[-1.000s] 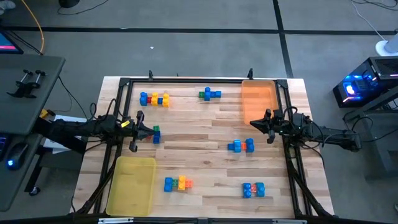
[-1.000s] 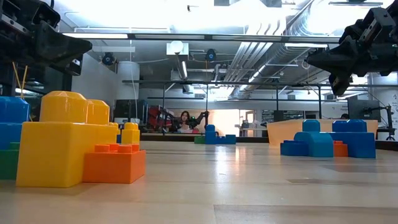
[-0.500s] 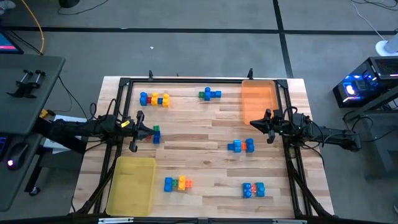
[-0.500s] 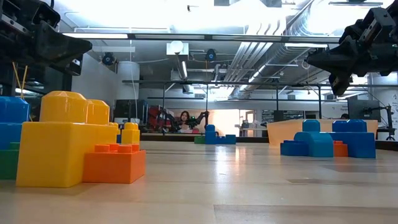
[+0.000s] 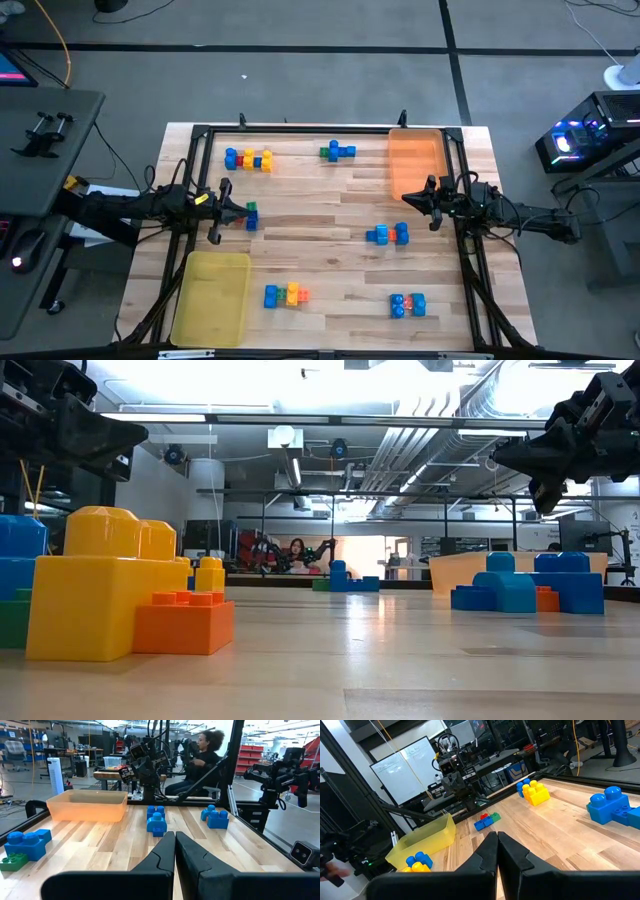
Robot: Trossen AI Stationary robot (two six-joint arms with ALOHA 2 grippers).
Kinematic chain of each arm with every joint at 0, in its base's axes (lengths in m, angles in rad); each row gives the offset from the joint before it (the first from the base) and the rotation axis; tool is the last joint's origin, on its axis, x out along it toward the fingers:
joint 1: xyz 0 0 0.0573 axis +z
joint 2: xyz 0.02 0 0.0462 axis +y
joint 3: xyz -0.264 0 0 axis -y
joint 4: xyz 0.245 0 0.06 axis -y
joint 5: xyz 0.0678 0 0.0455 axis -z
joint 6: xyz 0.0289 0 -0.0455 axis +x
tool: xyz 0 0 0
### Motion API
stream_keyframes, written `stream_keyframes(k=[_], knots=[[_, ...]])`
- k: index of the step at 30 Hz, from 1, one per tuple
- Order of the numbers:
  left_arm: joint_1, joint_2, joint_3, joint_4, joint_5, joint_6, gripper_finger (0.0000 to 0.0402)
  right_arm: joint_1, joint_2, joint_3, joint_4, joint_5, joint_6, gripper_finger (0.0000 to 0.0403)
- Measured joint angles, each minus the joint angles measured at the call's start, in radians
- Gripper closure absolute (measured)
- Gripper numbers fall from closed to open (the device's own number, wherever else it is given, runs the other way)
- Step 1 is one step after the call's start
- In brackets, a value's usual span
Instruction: Sort blocks by size
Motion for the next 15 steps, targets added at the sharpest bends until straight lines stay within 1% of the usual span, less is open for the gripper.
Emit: stream_keyframes(k=[1, 2, 3, 4, 5, 6, 7, 8, 9, 10, 11, 13, 15], knots=[[0.0, 0.001, 0.0, 0.035, 0.0, -0.027, 0.0401, 0.0, 0.0, 0.0, 0.0, 0.0, 0.0, 0.0402], [0.0, 0.01, 0.0, 0.125, 0.0, -0.09, 0.0401, 0.0, 0.0, 0.0, 0.0, 0.0, 0.0, 0.0402], [0.0, 0.019, 0.0, 0.242, -0.008, -0.172, 0.0401, 0.0, 0.0, 0.0, 0.0, 0.0, 0.0, 0.0402], [0.0, 0.028, 0.0, 0.368, -0.049, -0.27, 0.0401, 0.0, 0.0, 0.0, 0.0, 0.0, 0.0, 0.0402], [0.0, 0.042, 0.0, 0.506, -0.129, -0.378, 0.0401, 0.0, 0.0, 0.0, 0.0, 0.0, 0.0, 0.0402], [0.0, 0.056, 0.003, 0.63, -0.241, -0.475, 0.0401, 0.0, 0.0, 0.0, 0.0, 0.0, 0.0, 0.0402], [0.0, 0.07, 0.004, 0.725, -0.358, -0.53, 0.0401, 0.0, 0.0, 0.0, 0.0, 0.0, 0.0, 0.0402], [0.001, 0.092, 0.015, 0.775, -0.465, -0.544, 0.0401, 0.0, 0.0, 0.0, 0.0, 0.0, 0.0, 0.0402], [0.001, 0.119, 0.04, 0.773, -0.56, -0.548, 0.0401, 0.0, 0.0, 0.0, 0.0, 0.0, 0.0, 0.0402], [0.005, 0.153, 0.073, 0.741, -0.632, -0.552, 0.0401, 0.0, 0.0, 0.0, 0.0, 0.0, 0.0, 0.0402], [0.013, 0.201, 0.117, 0.691, -0.682, -0.563, 0.0401, 0.0, 0.0, 0.0, 0.0, 0.0, 0.0, 0.0402], [0.043, 0.33, 0.213, 0.583, -0.718, -0.606, 0.0401, 0.0, 0.0, 0.0, 0.0, 0.0, 0.0, 0.0402], [0.102, 0.493, 0.318, 0.53, -0.729, -0.672, 0.0401, 0.0, 0.0, 0.0, 0.0, 0.0, 0.0, 0.0402]])
